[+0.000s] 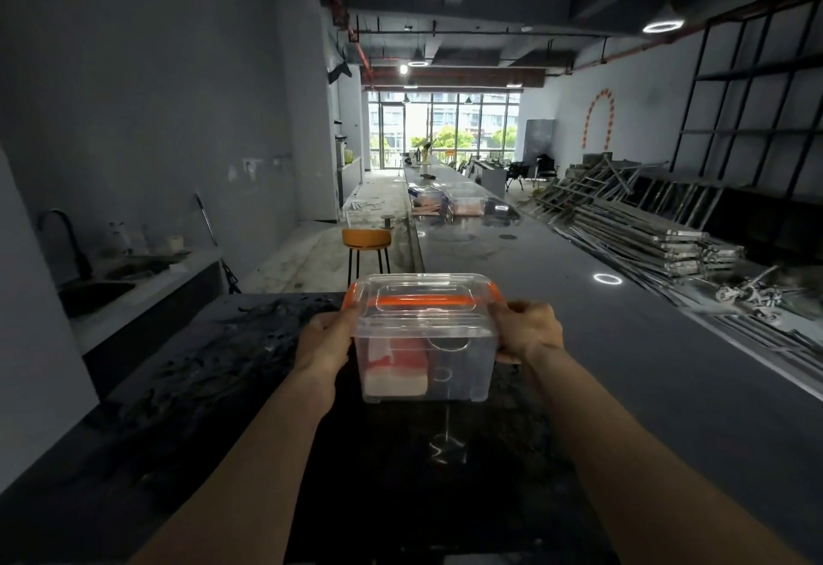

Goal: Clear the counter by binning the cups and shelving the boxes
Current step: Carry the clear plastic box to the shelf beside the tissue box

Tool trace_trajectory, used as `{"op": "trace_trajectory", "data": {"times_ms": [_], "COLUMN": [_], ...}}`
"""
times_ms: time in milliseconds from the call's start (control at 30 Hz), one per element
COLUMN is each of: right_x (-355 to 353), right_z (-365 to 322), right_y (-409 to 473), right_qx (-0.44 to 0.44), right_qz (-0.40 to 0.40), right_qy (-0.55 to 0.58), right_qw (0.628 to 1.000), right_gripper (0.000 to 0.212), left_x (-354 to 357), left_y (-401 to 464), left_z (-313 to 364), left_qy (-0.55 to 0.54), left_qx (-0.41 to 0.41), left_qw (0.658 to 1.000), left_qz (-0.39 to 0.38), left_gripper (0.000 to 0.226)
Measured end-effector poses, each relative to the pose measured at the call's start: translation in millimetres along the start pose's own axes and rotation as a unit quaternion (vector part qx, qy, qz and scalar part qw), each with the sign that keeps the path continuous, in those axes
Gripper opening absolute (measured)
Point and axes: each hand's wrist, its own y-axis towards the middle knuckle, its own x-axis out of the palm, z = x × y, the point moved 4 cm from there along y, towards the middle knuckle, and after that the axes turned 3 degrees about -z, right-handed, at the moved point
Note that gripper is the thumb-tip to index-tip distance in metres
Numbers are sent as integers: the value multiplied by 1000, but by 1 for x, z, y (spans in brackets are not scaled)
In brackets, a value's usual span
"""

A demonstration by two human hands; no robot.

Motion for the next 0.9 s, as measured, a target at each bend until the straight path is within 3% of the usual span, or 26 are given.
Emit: {"op": "trace_trajectory", "data": {"times_ms": [333, 533, 633, 800, 900], "right_x": [10, 42, 77, 142, 184], "right_z": [-37, -66, -75, -96, -102], "right_y": [-102, -189, -236, -319, -365], "right_qx": [-39, -66, -79, -118, -114], "right_qz": [-4, -8, -53, -138, -199], "right_qy": [31, 17, 6, 22, 31], "right_qw": [999, 998, 995, 983, 973], "right_gripper": [36, 43, 41, 61, 57], "left_x": [-85, -164, -220, -316, -370], "left_y": [-82, -148, -182, -239, -281], "left_z": [31, 34, 27, 22, 14], "left_qy": [-62, -77, -70, -70, -72], "left_qx": [48, 65, 62, 58, 49], "left_qw": [997, 994, 992, 982, 969], "left_qz": [6, 39, 84, 167, 232], "left_gripper": [73, 42, 40, 59, 53]}}
